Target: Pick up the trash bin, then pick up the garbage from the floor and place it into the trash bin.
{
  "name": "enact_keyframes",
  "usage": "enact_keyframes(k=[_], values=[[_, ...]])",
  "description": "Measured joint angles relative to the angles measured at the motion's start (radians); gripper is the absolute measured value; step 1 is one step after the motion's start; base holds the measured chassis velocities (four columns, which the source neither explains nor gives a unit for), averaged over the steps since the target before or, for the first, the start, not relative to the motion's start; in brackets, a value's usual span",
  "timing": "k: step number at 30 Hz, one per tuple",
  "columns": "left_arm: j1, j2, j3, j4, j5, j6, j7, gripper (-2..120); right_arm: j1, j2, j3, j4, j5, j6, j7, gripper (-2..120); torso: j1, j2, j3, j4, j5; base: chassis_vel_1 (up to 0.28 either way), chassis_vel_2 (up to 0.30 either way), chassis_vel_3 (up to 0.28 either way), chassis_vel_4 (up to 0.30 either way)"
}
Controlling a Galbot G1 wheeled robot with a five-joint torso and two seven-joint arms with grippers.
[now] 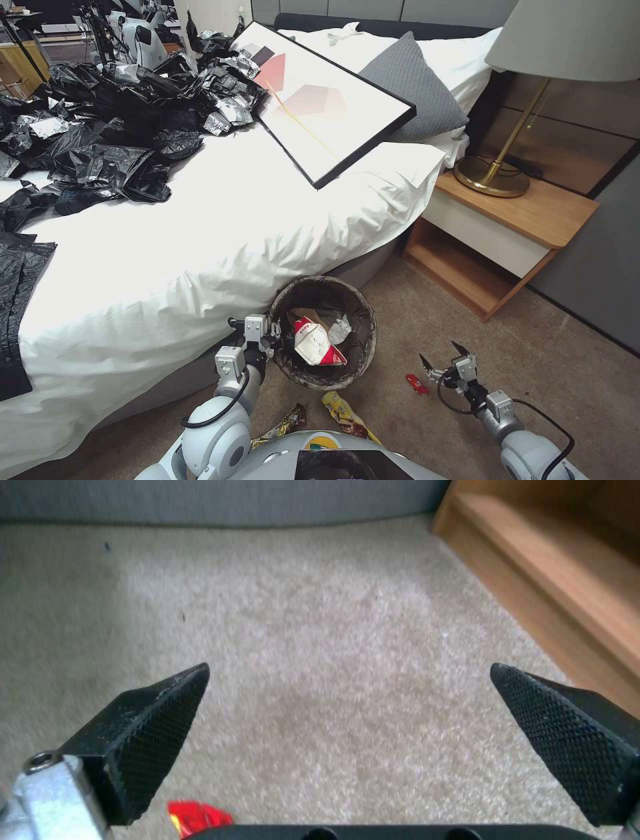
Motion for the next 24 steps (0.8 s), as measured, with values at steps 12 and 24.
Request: enact_keyframes(k=[12,24], values=[[0.001,0.004,0.003,-0.001,-0.002,0.0,0.0,2,0.07,0.015,-0.067,-0.121,-0.028,0.024,-0.071,100,0.0,0.0,0.0,0.0002,-0.0002,0.0,0.0,0.0,0.0],[0.0,0.002,0.006,-0.001,-0.002,0.0,0.001,2,0.139,0.061,-0.152,-0.215,-0.122,0.042,-0.094,100,0.0,0.0,0.0,0.0001,-0.0001,0.0,0.0,0.0,0.0]])
